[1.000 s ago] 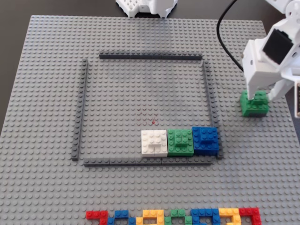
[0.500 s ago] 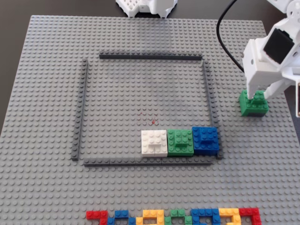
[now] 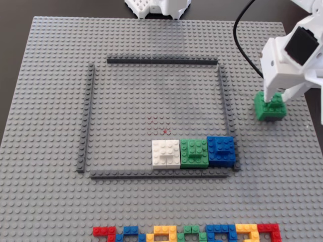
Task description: Grab the cube and place it into the grid
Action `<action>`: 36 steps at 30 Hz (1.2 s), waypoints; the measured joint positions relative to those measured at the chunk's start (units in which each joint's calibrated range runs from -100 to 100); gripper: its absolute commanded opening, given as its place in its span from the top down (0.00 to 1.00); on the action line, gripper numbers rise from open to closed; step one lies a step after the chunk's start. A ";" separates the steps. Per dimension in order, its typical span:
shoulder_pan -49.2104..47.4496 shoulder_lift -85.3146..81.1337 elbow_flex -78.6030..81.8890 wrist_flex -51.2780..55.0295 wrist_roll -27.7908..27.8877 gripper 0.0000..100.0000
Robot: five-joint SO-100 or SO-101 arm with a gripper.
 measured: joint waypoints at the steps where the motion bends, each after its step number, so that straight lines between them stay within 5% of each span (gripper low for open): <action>1: 0.00 -1.10 0.00 0.20 0.24 0.96; 22: 2.41 -43.60 31.77 -2.93 8.30 0.96; 36: 19.47 -62.77 53.13 -5.62 15.68 0.96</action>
